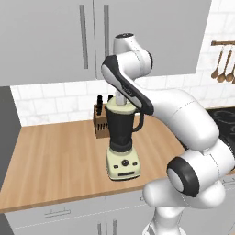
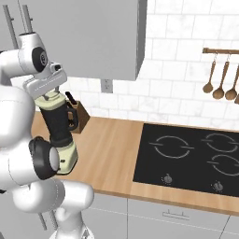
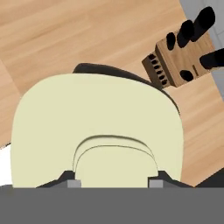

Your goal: Close the lid blender by securely placing the lid on top.

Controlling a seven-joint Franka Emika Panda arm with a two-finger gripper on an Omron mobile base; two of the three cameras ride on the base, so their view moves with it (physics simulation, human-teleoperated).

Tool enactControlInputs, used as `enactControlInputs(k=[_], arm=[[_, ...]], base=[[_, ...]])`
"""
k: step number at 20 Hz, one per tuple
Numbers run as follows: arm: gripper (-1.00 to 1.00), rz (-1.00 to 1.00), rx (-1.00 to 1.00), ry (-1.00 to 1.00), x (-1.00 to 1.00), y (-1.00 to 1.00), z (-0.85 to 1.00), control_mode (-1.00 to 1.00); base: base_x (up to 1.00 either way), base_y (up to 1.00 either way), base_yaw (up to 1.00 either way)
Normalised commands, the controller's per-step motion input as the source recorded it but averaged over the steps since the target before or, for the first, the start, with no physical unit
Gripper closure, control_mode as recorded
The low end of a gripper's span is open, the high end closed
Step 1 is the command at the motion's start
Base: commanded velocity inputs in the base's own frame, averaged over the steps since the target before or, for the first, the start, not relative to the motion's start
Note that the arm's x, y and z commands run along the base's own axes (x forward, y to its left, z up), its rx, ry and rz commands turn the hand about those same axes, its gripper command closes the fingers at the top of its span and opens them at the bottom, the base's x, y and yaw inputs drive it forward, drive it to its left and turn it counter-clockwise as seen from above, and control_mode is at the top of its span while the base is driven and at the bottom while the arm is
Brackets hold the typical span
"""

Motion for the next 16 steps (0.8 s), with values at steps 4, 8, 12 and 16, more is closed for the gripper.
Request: enactControlInputs(k=[4, 8, 12, 16], arm=[[1.00, -0.07, 0.00, -0.08, 0.17, 0.00, 0.08, -1.00], [1.00, -0.07, 0.00, -0.07, 0.14, 0.00, 0.09, -1.00], [1.00, -0.03, 0.00, -0.02, 0.25, 0.00, 0.00, -1.00], [1.00, 0.00, 0.00, 0.00, 0.20, 0.00, -0.02, -1.00]], base=[[0.00, 0.00, 0.00], [0.00, 0.00, 0.00], [0.00, 0.00, 0.00], [0.00, 0.00, 0.00]])
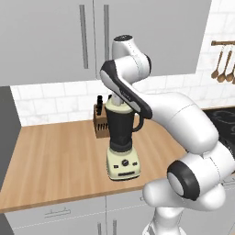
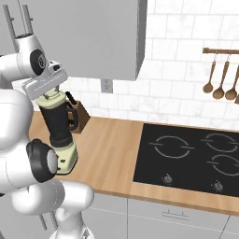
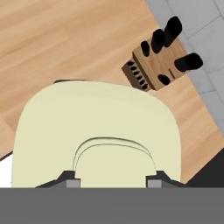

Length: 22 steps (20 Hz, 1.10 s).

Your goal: Close the lid blender by securely placing the lid on top.

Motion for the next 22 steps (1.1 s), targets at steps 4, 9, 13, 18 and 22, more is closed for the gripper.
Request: enactControlInputs(k=[4, 9, 13, 18, 22], arm=[[1.00, 0.00, 0.02, 0.00, -0.02, 0.00, -0.18, -1.00], [1.00, -0.01, 0.06, -0.09, 0.00, 0.00, 0.01, -1.00], [1.00, -0.04, 0.04, -0.09, 0.00, 0.00, 0.14, -1.00], [1.00, 0.00, 0.01, -0.01, 0.00, 0.00, 0.01, -1.00], [1.00, 0.00, 0.04, 0.00, 0.00, 0.00, -0.02, -1.00]], base=[[0.00, 0.00, 0.00], [0.00, 0.00, 0.00], [0.00, 0.00, 0.00], [0.00, 0.00, 0.00], [0.00, 0.00, 0.00]])
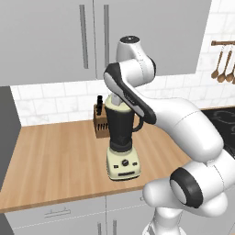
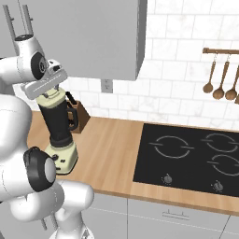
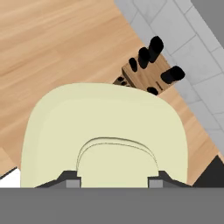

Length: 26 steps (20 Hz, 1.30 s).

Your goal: Close the lid blender by securely placing the lid on top.

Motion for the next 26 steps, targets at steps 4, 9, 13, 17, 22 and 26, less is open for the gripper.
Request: enactControlInputs(k=[4, 9, 13, 17, 22, 26], arm=[[1.00, 0.00, 0.16, 0.04, 0.00, -0.01, -0.20, -1.00], [1.00, 0.00, 0.19, 0.05, 0.00, -0.08, -0.22, -1.00], [1.00, 0.00, 0.05, 0.01, 0.00, -0.03, -0.08, -1.00], [1.00, 0.00, -0.02, 0.08, 0.00, 0.00, -0.14, -1.00], [1.00, 0.00, -0.02, 0.08, 0.00, 0.00, -0.14, -1.00], [-1.00, 0.00, 0.00, 0.00, 0.00, 0.00, -0.02, -1.00]], base=[[0.00, 0.00, 0.00], [0.00, 0.00, 0.00], [0.00, 0.00, 0.00], [0.00, 0.00, 0.00], [0.00, 0.00, 0.00], [0.00, 0.00, 0.00]])
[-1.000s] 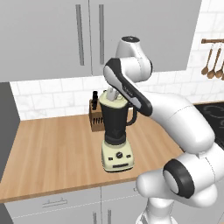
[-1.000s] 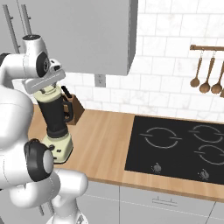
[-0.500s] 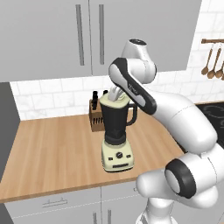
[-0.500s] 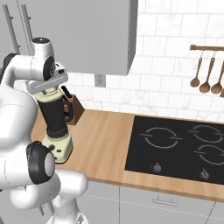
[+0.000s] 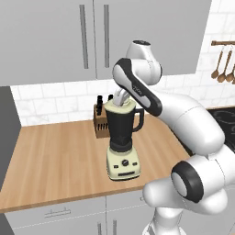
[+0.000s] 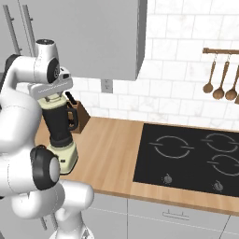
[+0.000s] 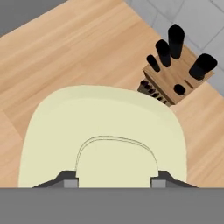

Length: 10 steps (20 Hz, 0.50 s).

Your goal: Close the lid blender by securely placing the lid on top.

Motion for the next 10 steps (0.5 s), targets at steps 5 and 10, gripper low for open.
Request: enactControlInputs(k=[5, 10], arm=[[-1.00, 0.00, 0.00, -0.03, 0.00, 0.00, 0.00, -1.00], [-1.00, 0.00, 0.00, -0.12, 0.00, 0.00, 0.07, -1.00]], base=[[0.00, 0.00, 0.00], [0.00, 0.00, 0.00]])
